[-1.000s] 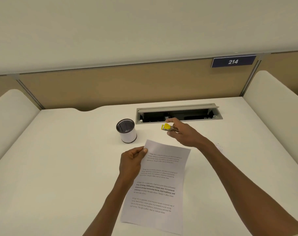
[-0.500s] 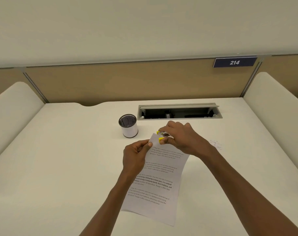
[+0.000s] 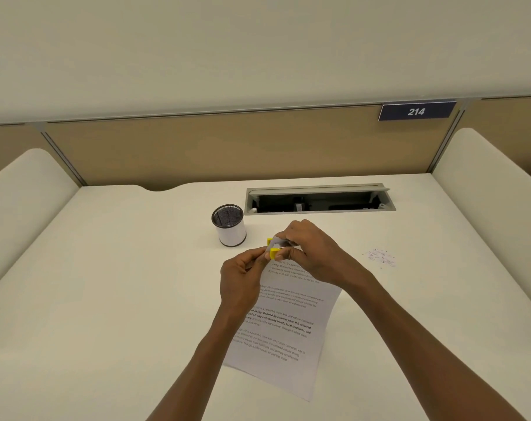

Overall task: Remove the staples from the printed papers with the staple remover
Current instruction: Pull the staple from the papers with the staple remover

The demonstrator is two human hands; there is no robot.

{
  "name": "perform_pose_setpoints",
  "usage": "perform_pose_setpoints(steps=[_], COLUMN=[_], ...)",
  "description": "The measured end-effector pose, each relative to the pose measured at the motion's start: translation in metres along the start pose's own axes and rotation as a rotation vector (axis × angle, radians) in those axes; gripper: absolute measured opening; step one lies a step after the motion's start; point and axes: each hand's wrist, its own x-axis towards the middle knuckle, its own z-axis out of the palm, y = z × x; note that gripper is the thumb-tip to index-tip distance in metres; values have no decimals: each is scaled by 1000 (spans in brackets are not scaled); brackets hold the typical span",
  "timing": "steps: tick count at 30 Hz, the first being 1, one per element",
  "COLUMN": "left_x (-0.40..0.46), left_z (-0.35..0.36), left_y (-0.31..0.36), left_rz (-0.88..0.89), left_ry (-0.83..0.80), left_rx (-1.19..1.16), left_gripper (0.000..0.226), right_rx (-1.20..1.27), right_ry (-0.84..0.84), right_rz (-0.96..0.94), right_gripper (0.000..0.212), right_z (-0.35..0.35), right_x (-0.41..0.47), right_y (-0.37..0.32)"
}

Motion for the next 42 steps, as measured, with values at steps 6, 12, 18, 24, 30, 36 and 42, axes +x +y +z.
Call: perform_pose_setpoints(steps=[6, 12, 18, 24, 30, 36, 42], left_x=[1, 1, -1, 1, 0, 0, 2], left_z=[-1, -1, -2, -1, -1, 0, 0], left_y=[-1, -2, -2, -2, 1, 3, 0], left_rz=[-10, -24, -60, -55, -58, -54, -56], left_ry=[12, 21, 26, 29, 23, 16, 13], left_rx=[-23, -29, -43, -39, -66, -69, -68], left_gripper=[17, 13, 12, 14, 12, 11, 13], right_rx=[-51, -59, -28, -17, -14, -24, -8], right_ry=[-5, -2, -12, 23, 135, 198, 212], right_rz=[22, 29, 3, -18, -90, -142, -135], right_gripper=[73, 62, 71, 65, 52, 48, 32], right_z=[-3, -3, -2, -2, 1, 1, 2], right_x=[0, 1, 2, 2, 3, 3, 4], right_y=[-2, -4, -3, -1, 1, 0, 3])
